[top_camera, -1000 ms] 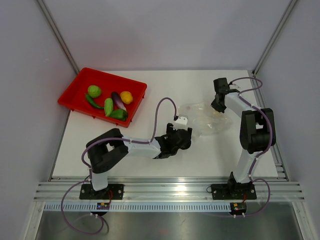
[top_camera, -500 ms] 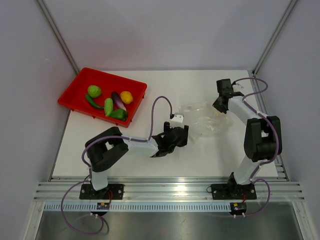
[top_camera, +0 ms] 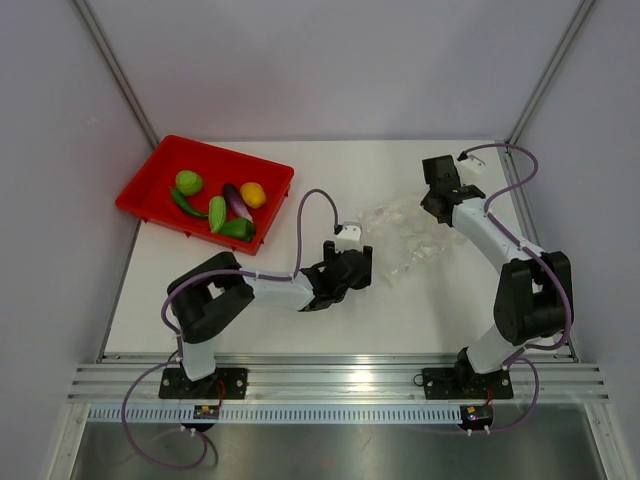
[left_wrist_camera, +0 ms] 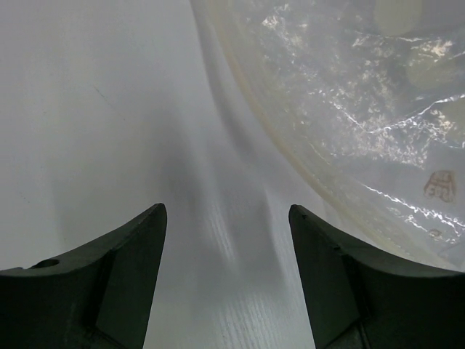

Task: Open the zip-top bag and remove the fake food
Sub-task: Adjust the zipper food storage bag at the center of the board, then pick up the food from the zipper food storage bag.

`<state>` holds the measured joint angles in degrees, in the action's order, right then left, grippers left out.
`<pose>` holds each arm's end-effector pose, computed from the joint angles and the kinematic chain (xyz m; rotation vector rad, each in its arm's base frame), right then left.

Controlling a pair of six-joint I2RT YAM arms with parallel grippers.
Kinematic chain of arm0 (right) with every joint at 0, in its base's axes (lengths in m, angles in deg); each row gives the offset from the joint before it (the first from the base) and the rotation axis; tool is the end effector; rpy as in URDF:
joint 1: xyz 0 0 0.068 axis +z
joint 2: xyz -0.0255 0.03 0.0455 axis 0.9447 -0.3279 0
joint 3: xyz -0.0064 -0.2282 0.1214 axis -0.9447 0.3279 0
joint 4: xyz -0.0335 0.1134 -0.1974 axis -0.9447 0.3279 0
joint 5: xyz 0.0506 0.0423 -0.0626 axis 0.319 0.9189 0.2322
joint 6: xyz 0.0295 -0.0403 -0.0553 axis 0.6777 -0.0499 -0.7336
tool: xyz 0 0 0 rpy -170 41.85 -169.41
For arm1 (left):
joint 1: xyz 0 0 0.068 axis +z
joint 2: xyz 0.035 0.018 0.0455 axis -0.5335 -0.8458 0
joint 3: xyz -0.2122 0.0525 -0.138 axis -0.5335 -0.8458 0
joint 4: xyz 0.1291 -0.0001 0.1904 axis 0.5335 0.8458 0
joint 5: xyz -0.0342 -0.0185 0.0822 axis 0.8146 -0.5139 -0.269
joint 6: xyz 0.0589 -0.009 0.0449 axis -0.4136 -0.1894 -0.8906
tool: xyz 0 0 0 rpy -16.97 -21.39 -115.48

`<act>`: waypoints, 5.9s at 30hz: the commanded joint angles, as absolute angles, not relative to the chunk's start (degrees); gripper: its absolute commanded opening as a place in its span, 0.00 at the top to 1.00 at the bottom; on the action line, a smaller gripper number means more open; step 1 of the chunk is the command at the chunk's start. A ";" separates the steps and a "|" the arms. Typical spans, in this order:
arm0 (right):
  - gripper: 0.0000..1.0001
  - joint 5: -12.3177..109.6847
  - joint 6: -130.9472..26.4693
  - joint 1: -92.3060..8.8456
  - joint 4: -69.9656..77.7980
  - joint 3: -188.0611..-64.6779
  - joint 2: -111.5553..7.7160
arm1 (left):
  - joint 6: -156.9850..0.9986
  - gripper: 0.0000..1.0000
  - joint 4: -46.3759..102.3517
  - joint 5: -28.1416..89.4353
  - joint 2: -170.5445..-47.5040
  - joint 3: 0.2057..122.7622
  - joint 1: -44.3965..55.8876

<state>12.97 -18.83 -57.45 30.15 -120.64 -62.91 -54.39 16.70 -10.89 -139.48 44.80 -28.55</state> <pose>0.3297 0.0484 0.2410 0.7401 2.1804 -0.1248 0.2104 -0.3061 0.1527 0.1599 2.1122 -0.3573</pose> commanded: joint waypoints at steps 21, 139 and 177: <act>0.88 16.25 -20.30 -54.77 17.12 -111.47 -50.12 | -51.87 0.30 16.03 -9.26 -138.47 45.48 -26.99; 0.46 36.65 -17.83 -56.88 26.35 -118.85 -67.52 | -78.15 0.23 -22.12 4.28 -148.05 40.99 -26.38; 0.50 32.00 -17.30 -53.81 31.09 -119.02 -71.21 | -76.56 0.20 -18.60 9.03 -150.34 46.35 -26.47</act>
<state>35.28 -16.81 -54.69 29.19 -116.95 -71.46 -76.49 -16.54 9.59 -149.71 44.36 -26.60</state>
